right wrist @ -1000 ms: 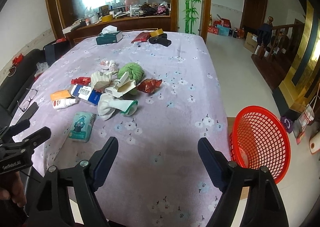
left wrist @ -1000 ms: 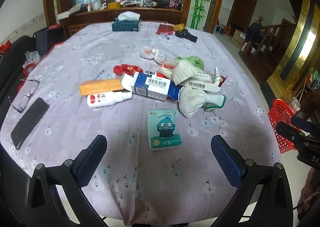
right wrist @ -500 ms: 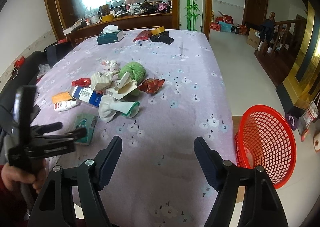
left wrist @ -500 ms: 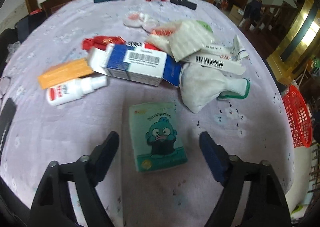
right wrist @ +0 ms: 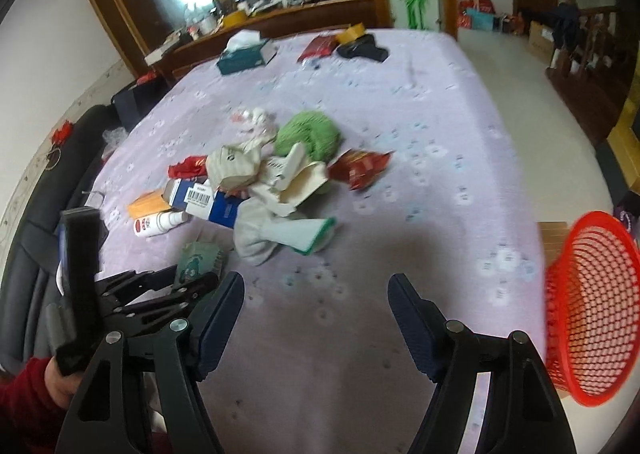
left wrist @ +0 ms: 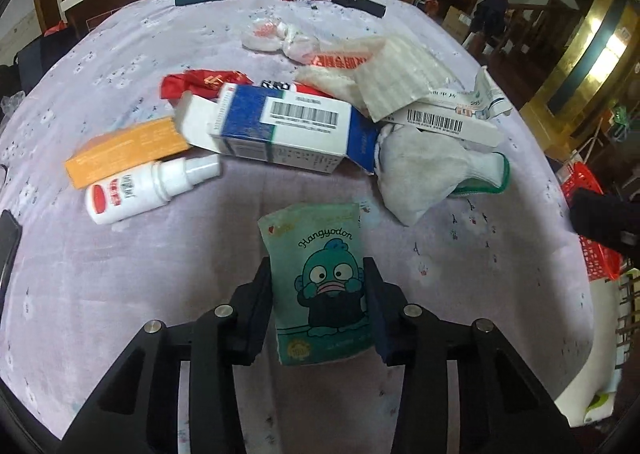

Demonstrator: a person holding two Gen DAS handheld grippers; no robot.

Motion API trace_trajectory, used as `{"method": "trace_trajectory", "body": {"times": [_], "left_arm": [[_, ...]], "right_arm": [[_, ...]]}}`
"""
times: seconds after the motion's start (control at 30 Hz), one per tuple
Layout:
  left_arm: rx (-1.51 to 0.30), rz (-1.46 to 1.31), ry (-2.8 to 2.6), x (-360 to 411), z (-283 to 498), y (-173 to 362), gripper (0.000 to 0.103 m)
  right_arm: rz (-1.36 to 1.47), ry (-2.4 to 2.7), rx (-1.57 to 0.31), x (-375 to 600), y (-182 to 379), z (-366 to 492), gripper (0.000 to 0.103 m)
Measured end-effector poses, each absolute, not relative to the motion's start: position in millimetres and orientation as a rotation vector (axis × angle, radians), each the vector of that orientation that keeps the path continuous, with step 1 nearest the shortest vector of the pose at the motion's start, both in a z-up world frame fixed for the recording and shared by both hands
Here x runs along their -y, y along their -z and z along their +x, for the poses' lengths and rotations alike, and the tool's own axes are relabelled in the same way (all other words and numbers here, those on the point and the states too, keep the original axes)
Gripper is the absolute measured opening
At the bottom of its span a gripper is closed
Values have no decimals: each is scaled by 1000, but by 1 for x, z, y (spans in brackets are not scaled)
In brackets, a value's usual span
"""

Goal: Collect trash
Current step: 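Grasp the green Hangyodon tissue pack with the left tool while the right tool grasps the white glove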

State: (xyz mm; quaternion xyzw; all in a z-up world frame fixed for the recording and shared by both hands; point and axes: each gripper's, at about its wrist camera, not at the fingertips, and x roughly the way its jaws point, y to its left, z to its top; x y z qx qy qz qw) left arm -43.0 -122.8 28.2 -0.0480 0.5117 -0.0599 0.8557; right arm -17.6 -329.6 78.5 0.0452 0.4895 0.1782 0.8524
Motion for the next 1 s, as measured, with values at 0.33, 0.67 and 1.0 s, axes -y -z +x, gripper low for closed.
{"method": "trace_trajectory", "body": {"times": [0.33, 0.67, 1.0], "left_arm": [[-1025, -42, 146, 92, -60, -51, 40], [-1024, -4, 214, 75, -62, -50, 40], [-1008, 12, 313, 76, -57, -49, 40]], "right_arm": [[115, -350, -1111, 276, -37, 24, 80], [227, -295, -1125, 260, -18, 44, 38], [241, -229, -1076, 271, -47, -8, 23]]}}
